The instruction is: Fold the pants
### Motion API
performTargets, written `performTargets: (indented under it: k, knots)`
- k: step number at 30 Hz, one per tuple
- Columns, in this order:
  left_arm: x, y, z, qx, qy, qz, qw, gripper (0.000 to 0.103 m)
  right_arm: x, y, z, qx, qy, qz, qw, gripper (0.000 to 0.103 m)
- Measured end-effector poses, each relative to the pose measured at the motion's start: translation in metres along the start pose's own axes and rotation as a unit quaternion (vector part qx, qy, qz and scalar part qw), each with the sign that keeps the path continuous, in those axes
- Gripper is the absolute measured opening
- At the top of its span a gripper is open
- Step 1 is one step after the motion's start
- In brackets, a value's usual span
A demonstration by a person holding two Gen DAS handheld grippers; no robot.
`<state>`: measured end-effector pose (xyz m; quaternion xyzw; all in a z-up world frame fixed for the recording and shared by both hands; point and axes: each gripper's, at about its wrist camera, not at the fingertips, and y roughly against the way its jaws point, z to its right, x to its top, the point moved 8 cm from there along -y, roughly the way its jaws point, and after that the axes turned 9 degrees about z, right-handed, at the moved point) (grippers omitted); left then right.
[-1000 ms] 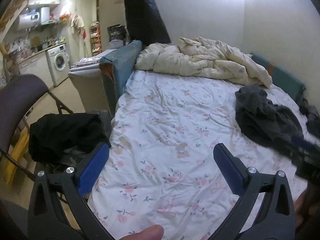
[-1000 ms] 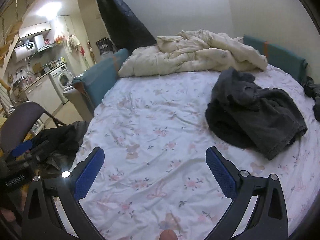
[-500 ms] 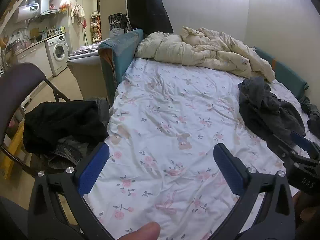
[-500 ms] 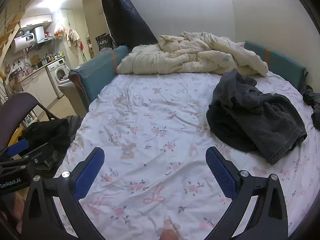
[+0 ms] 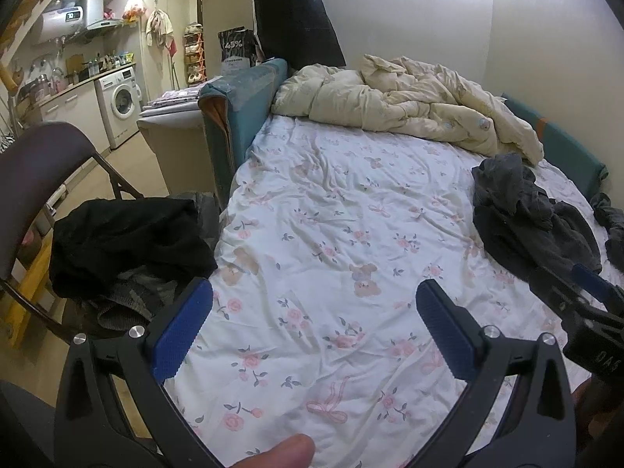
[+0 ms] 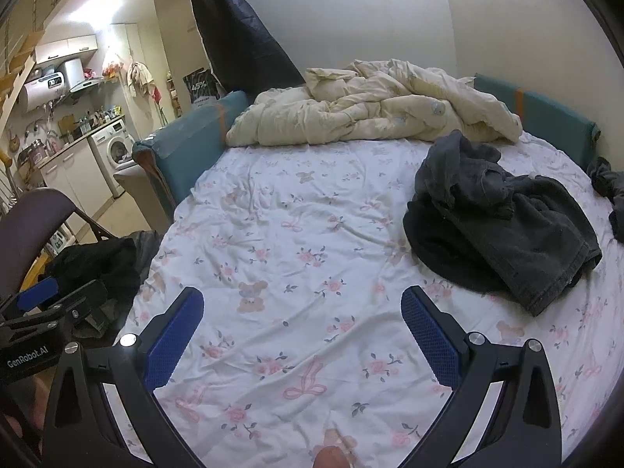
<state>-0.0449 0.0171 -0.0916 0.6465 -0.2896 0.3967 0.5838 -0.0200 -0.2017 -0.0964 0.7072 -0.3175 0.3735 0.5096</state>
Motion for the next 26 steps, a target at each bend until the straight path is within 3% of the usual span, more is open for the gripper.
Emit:
performTargets:
  k: [26]
  knots:
    - [0.0065, 0.0021, 0.0045, -0.019, 0.003, 0.003, 0.9998, 0.103, -0.0017, 0.004, -0.0032, -0.013, -0.001, 0.001, 1.0, 0.103]
